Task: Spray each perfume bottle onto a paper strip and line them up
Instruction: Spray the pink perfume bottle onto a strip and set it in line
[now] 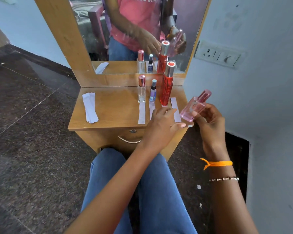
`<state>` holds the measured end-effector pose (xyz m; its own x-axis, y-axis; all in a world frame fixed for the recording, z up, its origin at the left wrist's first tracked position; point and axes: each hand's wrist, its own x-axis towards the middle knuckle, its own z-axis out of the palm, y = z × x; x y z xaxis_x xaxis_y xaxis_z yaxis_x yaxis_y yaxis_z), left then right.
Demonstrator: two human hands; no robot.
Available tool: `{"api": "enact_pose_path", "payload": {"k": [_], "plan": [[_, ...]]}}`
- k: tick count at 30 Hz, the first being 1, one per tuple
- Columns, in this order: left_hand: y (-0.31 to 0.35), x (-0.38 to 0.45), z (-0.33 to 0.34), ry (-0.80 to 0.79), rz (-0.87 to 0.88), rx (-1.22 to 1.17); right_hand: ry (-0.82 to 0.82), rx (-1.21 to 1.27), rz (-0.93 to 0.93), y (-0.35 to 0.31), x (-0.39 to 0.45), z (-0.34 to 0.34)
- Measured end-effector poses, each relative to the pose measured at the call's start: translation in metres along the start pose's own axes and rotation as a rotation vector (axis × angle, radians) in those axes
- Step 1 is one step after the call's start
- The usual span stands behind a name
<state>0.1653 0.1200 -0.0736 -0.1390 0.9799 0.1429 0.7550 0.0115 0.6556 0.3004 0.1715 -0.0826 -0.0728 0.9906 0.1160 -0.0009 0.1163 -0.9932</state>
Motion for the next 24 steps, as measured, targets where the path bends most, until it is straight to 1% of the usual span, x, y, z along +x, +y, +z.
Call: {"api": "enact_pose_path", "payload": {"k": [3, 5, 7, 11, 18, 24], "plan": [[-0.004, 0.005, 0.013, -0.116, 0.039, 0.253, 0.044, -0.079, -0.065, 0.000, 0.023, 0.003], [-0.010, 0.008, 0.021, -0.160, 0.057, 0.311, 0.022, -0.136, -0.105, 0.003, 0.039, 0.007], [-0.014, 0.010, 0.027, -0.178, 0.063, 0.310, -0.005, -0.189, -0.135, 0.007, 0.054, 0.013], [-0.018, 0.012, 0.030, -0.157, 0.094, 0.318, -0.044, -0.238, -0.161, 0.012, 0.073, 0.025], [-0.020, 0.012, 0.027, -0.185, 0.093, 0.307, -0.123, -0.292, -0.136, 0.018, 0.082, 0.041], [-0.022, 0.011, 0.028, -0.203, 0.086, 0.292, -0.136, -0.337, -0.116, 0.023, 0.084, 0.040]]}}
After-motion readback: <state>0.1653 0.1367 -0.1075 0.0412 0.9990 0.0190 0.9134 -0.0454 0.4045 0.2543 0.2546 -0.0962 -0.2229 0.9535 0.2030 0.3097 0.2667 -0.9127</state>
